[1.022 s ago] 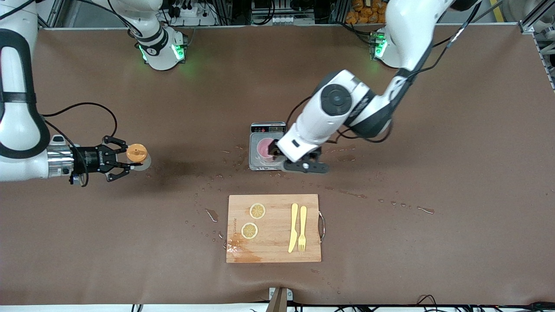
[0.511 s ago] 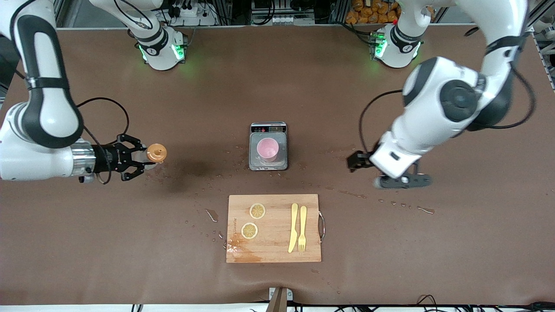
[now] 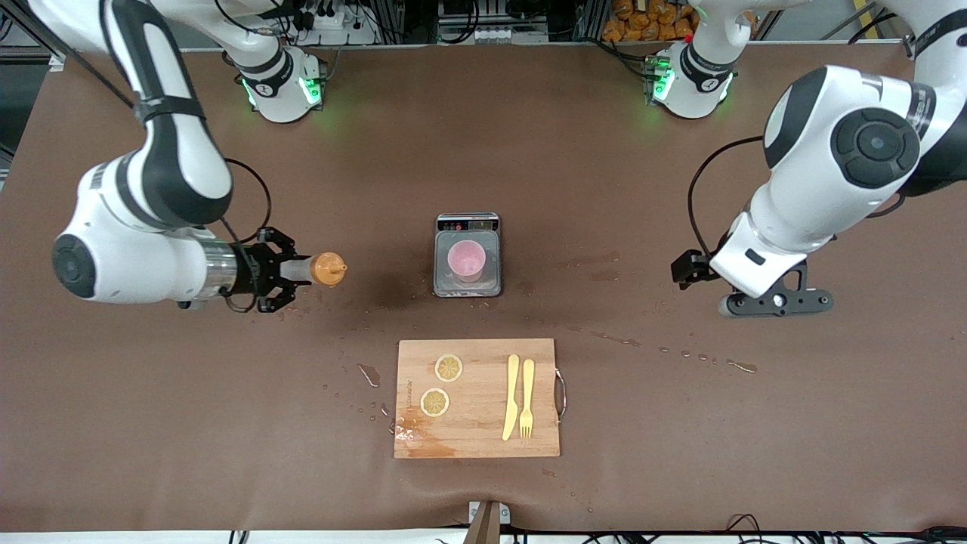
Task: Add sauce to pink cup with both arms
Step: 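Move the bottle over the pink cup while the left gripper withdraws, then tilt the bottle with the right gripper and squeeze sauce into the cup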
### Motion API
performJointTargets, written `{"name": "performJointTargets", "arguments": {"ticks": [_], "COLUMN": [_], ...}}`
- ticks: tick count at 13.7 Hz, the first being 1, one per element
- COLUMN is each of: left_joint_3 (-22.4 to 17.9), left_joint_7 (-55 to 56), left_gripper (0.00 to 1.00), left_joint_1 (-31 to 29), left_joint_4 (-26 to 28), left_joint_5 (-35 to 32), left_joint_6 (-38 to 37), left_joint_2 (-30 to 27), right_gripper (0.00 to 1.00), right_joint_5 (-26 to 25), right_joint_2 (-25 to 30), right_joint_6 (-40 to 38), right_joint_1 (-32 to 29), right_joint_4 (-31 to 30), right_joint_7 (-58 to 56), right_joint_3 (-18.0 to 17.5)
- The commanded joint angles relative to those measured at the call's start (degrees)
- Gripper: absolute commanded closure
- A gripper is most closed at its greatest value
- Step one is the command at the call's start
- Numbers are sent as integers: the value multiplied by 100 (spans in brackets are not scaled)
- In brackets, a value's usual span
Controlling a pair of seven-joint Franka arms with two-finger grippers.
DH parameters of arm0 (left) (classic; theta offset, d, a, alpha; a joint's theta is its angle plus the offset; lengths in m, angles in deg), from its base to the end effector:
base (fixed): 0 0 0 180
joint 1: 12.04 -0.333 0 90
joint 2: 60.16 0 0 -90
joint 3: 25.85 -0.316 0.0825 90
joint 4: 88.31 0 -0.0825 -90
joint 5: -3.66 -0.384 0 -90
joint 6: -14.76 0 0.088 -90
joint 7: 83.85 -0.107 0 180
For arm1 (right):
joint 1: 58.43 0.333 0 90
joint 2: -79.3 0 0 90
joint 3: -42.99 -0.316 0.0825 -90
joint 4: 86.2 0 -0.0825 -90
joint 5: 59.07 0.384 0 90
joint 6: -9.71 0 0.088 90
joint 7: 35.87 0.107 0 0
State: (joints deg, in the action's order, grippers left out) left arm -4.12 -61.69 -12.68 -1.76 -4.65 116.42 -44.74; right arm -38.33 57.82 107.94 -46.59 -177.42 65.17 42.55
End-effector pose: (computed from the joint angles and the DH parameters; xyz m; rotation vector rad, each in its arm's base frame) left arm 0.6113 -0.1939 0.5198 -3.1058 -0.0053 -0.0452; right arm 0.6179 0.1677 0.4048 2.0751 -2.2410 -0.6698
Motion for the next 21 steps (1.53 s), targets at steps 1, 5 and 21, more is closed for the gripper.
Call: {"name": "performJointTargets", "arguments": {"ticks": [1, 5, 21], "left_joint_3": [42, -1105, -1724], "left_joint_7": [-605, -1782, -1847], "left_gripper": [0, 0, 0], "left_joint_1": [-348, -17, 520], "left_joint_4": [511, 784, 636], "left_joint_5": [-101, 406, 989], "left_joint_6": [-120, -287, -1016], "left_joint_2": [-644, -1285, -1797], "right_gripper": [59, 59, 63], "right_joint_5": [-578, -1474, -3155], "right_joint_2": [-14, -111, -1605], "right_joint_6": [-49, -58, -1948], "right_joint_1": [493, 1266, 2630], "right_joint_4": [227, 376, 2028], "right_joint_7": [809, 1898, 3562], "right_joint_3": [35, 35, 61]}}
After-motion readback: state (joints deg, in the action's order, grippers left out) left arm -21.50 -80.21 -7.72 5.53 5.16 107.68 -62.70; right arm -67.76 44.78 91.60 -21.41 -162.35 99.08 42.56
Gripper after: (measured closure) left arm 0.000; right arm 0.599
